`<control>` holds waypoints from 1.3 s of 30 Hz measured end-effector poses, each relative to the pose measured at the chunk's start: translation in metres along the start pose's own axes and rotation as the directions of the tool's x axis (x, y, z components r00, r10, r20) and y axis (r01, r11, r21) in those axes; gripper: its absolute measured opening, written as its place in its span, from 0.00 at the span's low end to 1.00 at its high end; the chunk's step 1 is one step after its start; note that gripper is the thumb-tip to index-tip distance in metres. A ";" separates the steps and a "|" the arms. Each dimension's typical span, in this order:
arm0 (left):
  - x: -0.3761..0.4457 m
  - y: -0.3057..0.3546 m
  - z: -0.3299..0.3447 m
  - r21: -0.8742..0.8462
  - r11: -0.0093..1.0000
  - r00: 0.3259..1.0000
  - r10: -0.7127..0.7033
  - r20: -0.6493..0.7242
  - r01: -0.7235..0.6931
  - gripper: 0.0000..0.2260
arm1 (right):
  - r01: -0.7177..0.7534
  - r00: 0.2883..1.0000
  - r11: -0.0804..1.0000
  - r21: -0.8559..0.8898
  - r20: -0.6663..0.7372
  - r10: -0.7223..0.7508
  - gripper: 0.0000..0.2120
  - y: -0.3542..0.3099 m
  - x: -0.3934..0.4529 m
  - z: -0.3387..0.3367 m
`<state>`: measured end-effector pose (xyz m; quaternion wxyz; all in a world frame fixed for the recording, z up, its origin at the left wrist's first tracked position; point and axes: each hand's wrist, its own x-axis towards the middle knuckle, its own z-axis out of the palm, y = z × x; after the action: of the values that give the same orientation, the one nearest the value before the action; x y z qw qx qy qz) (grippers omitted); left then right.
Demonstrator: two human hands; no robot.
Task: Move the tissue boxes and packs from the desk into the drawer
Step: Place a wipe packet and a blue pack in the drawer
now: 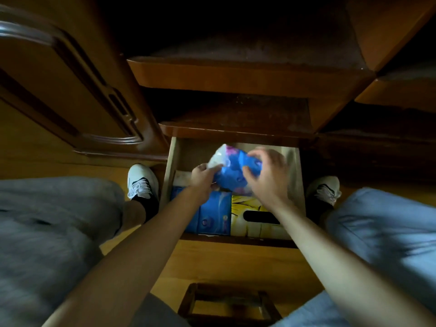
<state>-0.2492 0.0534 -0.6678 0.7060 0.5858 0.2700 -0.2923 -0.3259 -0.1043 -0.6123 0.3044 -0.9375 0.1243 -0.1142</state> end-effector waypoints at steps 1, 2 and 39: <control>0.000 0.002 -0.008 -0.080 0.997 1.000 -0.005 0.014 0.006 0.09 | -0.145 0.989 0.988 0.053 -0.009 0.145 0.24 0.003 0.003 0.002; -0.001 0.004 -0.013 -0.134 0.991 0.999 -0.014 0.038 0.019 0.09 | -0.357 0.933 0.921 0.154 0.107 0.343 0.32 0.003 0.007 0.005; 0.024 -0.005 -0.138 0.963 0.015 0.744 0.639 0.198 -0.269 0.12 | -0.523 0.654 0.834 -0.178 0.544 0.526 0.33 0.013 0.084 0.179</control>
<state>-0.2417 0.1861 -0.7112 0.1829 0.9784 -0.0795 -0.0545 -0.1969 -0.0427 -0.7490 0.3447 -0.8516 0.2921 0.2656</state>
